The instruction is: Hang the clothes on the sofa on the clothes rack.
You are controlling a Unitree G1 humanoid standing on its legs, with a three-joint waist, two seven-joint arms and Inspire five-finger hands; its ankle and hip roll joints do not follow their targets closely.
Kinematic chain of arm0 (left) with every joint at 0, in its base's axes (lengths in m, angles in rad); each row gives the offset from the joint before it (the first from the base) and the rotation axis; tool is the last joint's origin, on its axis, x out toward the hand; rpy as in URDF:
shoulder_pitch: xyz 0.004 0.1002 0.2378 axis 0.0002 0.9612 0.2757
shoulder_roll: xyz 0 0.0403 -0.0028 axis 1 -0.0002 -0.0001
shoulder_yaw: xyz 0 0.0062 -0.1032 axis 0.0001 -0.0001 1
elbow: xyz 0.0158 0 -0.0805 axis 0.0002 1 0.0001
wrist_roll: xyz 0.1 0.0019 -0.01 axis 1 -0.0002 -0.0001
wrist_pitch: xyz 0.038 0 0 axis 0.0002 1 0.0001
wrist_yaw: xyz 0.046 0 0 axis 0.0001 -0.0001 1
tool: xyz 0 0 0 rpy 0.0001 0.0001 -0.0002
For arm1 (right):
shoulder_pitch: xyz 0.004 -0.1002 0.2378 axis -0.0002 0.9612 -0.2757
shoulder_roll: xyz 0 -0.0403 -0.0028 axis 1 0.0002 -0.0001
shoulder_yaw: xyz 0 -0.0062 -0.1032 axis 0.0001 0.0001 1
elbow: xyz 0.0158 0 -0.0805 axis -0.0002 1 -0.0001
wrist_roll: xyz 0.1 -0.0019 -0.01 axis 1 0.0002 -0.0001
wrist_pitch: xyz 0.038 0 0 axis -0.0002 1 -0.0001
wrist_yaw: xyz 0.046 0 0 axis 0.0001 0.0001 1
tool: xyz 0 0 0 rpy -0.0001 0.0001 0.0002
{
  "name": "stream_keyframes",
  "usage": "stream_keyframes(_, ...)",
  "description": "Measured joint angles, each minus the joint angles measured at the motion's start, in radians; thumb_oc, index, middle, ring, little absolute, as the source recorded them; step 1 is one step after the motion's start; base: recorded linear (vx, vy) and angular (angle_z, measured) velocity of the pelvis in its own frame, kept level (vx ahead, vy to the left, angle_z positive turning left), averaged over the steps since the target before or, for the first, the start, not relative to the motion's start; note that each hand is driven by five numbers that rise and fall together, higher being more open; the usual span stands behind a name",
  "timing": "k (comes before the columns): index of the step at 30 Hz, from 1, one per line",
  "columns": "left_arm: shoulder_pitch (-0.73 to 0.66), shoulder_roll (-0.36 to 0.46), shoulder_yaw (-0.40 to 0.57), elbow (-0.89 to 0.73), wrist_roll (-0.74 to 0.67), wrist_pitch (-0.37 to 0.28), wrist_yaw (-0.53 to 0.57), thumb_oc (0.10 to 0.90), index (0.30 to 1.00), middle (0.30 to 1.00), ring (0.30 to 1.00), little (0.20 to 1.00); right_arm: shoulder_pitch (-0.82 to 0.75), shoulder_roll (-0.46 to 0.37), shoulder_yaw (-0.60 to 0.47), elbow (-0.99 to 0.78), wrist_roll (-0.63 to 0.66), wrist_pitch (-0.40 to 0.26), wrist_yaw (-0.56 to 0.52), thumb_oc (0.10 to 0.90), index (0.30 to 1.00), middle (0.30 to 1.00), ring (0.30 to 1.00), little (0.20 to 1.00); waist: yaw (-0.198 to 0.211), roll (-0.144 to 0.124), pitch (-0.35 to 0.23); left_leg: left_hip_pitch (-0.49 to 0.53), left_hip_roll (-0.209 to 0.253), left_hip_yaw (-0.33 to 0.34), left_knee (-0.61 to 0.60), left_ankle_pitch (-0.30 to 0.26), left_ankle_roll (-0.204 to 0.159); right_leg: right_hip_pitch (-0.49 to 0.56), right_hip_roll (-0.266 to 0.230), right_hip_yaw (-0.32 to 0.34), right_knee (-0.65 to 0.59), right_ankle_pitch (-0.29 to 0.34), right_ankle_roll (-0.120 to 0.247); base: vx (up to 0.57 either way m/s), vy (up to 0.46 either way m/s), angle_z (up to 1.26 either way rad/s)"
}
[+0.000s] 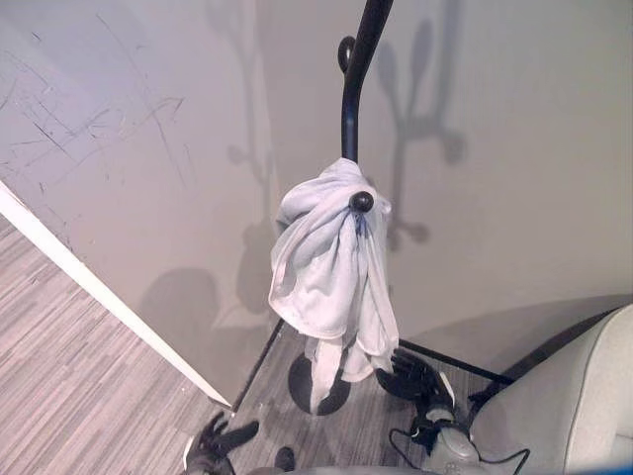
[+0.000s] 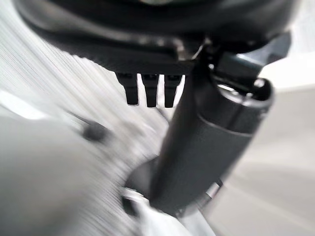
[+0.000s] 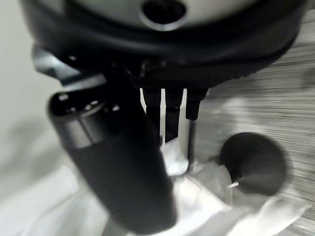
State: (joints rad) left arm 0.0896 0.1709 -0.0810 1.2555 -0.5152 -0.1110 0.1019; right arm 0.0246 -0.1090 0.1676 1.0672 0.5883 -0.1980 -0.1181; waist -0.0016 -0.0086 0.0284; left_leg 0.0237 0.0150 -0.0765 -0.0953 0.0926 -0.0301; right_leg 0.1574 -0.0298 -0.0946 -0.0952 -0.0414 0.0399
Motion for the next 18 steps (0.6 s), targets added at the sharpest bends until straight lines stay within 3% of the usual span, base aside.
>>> stream_keyframes(2, -0.008, 0.002, -0.004, 0.097, 0.108, -0.015, -0.003, 0.800, 0.900, 0.900, 0.900, 0.900, -0.039, 0.004, -0.026, 0.209, 0.015, 0.024, 0.003, 0.800, 0.900, 0.900, 0.900, 0.900, 0.013, -0.003, -0.008, 0.000, -0.002, -0.002, 0.000, -0.001, 0.000, 0.000, -0.001, -0.001, 0.000, -0.001, 0.000, 0.05, 0.017, 0.02)
stream_keyframes(3, -0.008, 0.002, -0.003, 0.099, 0.138, -0.007, 0.000, 0.800, 0.900, 0.900, 0.900, 0.900, -0.029, 0.002, -0.036, 0.231, 0.017, 0.049, -0.015, 0.800, 0.900, 0.900, 0.900, 0.900, 0.017, 0.000, -0.008, -0.001, -0.002, -0.003, 0.000, -0.001, 0.001, 0.000, -0.002, -0.002, 0.000, -0.001, 0.000, 0.04, 0.012, 0.01)
stream_keyframes(6, 0.012, 0.002, 0.000, 0.097, 0.170, -0.010, -0.004, 0.800, 0.900, 0.900, 0.900, 0.900, 0.019, -0.016, -0.090, 0.224, 0.087, 0.056, -0.011, 0.800, 0.900, 0.900, 0.900, 0.900, 0.020, 0.008, -0.002, 0.000, -0.001, -0.003, 0.000, -0.001, 0.003, 0.001, 0.000, -0.002, 0.000, -0.001, -0.002, 0.01, 0.004, -0.02)
stream_keyframes(18, -0.009, 0.010, -0.050, 0.061, 0.212, -0.014, -0.007, 0.800, 0.900, 0.900, 0.900, 0.900, 0.017, -0.021, -0.038, 0.225, 0.070, 0.065, 0.039, 0.800, 0.900, 0.900, 0.900, 0.900, 0.023, -0.008, -0.019, -0.003, -0.002, -0.020, 0.000, 0.000, 0.002, 0.007, 0.002, -0.025, 0.000, -0.006, -0.010, 0.01, -0.005, 0.05)
